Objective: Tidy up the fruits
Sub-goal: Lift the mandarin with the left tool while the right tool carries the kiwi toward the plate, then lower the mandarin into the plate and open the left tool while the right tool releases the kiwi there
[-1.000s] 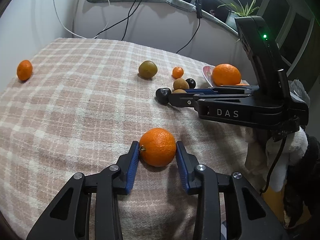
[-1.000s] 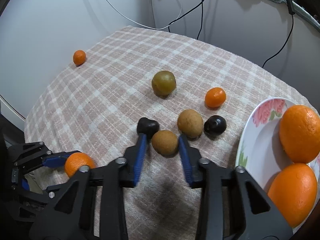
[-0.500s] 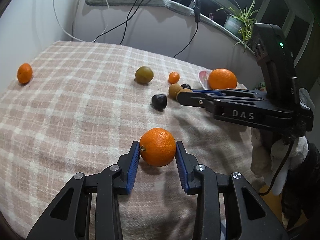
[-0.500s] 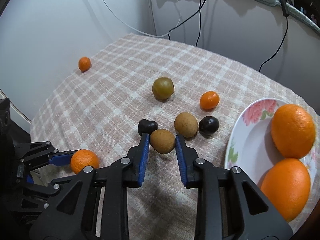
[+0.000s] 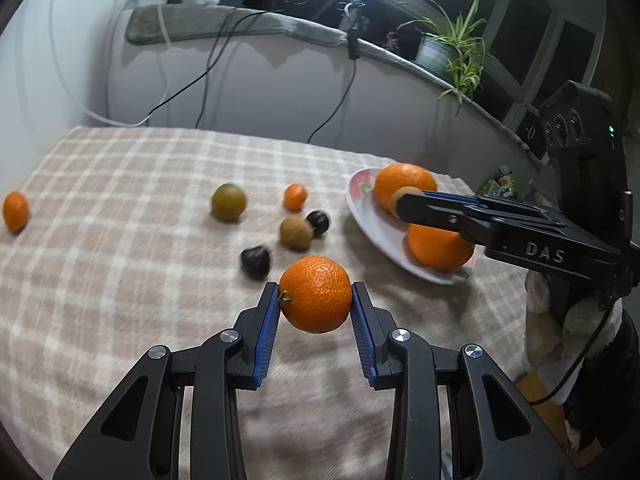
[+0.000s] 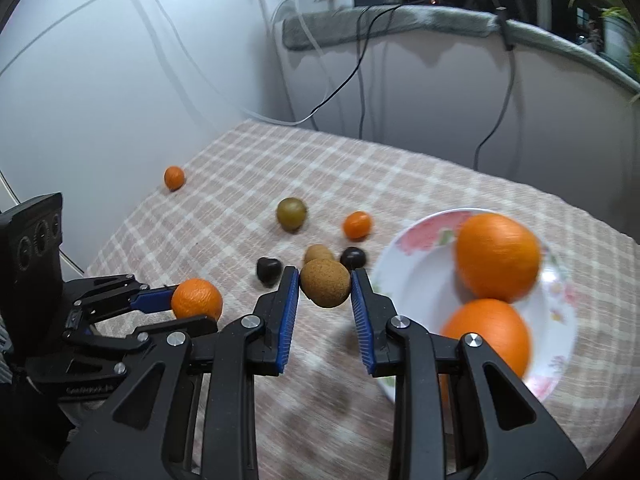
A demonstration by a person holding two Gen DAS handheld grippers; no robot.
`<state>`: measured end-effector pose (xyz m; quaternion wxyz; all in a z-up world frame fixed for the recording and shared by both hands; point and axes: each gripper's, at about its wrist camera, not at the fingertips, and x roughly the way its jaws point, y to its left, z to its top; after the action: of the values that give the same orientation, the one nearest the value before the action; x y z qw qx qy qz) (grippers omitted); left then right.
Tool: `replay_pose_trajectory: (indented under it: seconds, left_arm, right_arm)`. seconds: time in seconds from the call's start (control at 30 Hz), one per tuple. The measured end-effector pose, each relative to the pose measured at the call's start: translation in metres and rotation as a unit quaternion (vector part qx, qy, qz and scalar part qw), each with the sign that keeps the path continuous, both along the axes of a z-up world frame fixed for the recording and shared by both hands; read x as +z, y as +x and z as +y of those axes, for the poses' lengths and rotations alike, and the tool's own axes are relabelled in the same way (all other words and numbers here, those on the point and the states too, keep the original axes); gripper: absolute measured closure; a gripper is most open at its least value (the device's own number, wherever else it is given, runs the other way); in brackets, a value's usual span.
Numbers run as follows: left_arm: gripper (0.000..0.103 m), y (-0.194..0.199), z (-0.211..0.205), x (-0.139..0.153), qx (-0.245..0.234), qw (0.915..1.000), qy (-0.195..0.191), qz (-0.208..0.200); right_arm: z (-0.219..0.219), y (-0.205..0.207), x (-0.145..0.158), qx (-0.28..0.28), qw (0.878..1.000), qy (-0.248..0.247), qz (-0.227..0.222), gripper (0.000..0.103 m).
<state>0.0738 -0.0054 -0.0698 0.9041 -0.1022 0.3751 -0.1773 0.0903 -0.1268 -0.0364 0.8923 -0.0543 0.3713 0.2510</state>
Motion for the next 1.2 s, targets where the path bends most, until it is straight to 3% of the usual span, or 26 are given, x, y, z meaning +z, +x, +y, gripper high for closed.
replay_pose_trajectory:
  seconds: [0.23,0.57,1.2]
  left_arm:
    - [0.069,0.016,-0.027,0.006,-0.027,0.9996,-0.001,-0.009]
    - [0.069,0.041,-0.060,0.008,-0.049,0.9987,0.010,-0.013]
    - [0.069,0.062,-0.089,-0.006,-0.064,0.9975,0.030,0.006]
  right_arm:
    - [-0.046,-0.002,0.015,-0.041,0.999,0.017,-0.017,0.075]
    - [-0.108,0.006,0.011,-0.101,0.994,0.032,-0.014,0.075]
    - [-0.149,0.022,-0.021,-0.131,0.990,0.046,0.022,0.075]
